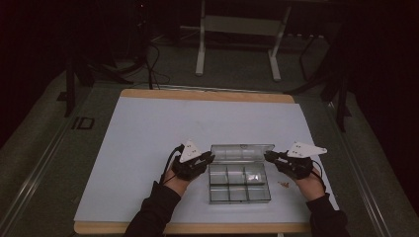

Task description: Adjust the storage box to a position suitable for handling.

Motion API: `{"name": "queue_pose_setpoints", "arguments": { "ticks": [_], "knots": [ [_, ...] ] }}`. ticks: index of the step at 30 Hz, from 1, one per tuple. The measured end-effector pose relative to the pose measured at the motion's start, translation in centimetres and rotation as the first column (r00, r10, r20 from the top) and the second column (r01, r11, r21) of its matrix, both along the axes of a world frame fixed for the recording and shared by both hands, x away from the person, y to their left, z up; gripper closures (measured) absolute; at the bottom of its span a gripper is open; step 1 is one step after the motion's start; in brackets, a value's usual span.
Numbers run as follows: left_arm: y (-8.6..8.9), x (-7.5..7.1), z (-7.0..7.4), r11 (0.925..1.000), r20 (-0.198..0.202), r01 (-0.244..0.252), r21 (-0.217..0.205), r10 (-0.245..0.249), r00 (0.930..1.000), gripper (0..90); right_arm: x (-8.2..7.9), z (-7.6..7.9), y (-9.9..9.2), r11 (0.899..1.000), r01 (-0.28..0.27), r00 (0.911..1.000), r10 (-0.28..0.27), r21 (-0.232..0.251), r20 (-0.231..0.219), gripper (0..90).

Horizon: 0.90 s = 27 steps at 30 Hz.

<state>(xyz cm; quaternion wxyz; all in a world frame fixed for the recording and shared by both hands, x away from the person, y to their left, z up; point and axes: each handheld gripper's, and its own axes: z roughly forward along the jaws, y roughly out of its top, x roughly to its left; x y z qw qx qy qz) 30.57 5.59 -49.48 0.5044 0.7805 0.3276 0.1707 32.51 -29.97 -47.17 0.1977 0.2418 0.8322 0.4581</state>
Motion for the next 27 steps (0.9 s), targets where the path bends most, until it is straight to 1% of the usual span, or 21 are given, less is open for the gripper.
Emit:
{"name": "queue_pose_setpoints", "arguments": {
  "ticks": [1, 6, 8, 12, 15, 18, 20, 23, 25, 27],
  "knots": [
    [-0.1, 0.1, -0.1, 1.0000, 0.000, -0.002, -0.004, 0.002, 1.0000, 78.6, 0.1, -0.1, 0.1, 1.000, 0.011, 0.9999, -0.011, 0.012, -0.004, 79.6],
    [-0.2, 0.5, -0.4, 0.9999, -0.003, -0.004, -0.013, 0.004, 1.0000, 78.1, 0.3, -0.3, 0.2, 0.999, 0.036, 0.9994, -0.036, 0.030, -0.002, 78.9],
    [-0.2, 0.7, -0.5, 0.9996, -0.012, -0.010, -0.027, 0.009, 0.9999, 78.0, 0.4, -0.5, 0.3, 0.998, 0.045, 0.9990, -0.045, 0.033, 0.004, 78.2],
    [-0.2, 0.8, -0.7, 0.9988, -0.015, -0.024, -0.043, 0.023, 0.9996, 78.1, 0.8, -0.7, 0.5, 0.997, 0.056, 0.9984, -0.056, 0.050, -0.003, 76.5],
    [-0.1, 0.9, -0.9, 0.9981, -0.022, -0.030, -0.053, 0.029, 0.9993, 78.0, 1.0, -0.9, 0.6, 0.997, 0.062, 0.9981, -0.062, 0.044, 0.001, 75.6],
    [-0.2, 1.1, -1.1, 0.9983, -0.033, -0.026, -0.052, 0.025, 0.9991, 74.4, 1.1, -1.1, 0.8, 0.997, 0.073, 0.9973, -0.073, 0.032, 0.000, 74.8],
    [-0.2, 1.3, -1.4, 0.9987, -0.046, -0.029, -0.042, 0.027, 0.9986, 74.5, 1.2, -1.3, 1.0, 0.996, 0.084, 0.9965, -0.084, 0.023, 0.001, 74.6],
    [-0.4, 1.4, -1.9, 0.9989, -0.064, -0.032, -0.036, 0.029, 0.9975, 73.6, 1.3, -1.5, 1.0, 0.995, 0.094, 0.9955, -0.094, 0.020, -0.007, 74.7],
    [-0.4, 1.6, -2.0, 0.9984, -0.074, -0.034, -0.044, 0.031, 0.9968, 73.5, 1.3, -1.7, 1.1, 0.994, 0.106, 0.9944, -0.105, 0.018, -0.011, 74.1],
    [-0.4, 1.6, -2.0, 0.9985, -0.075, -0.034, -0.044, 0.030, 0.9968, 73.6, 1.3, -1.9, 1.2, 0.994, 0.109, 0.9940, -0.109, 0.015, -0.011, 73.9]
  ]
}}
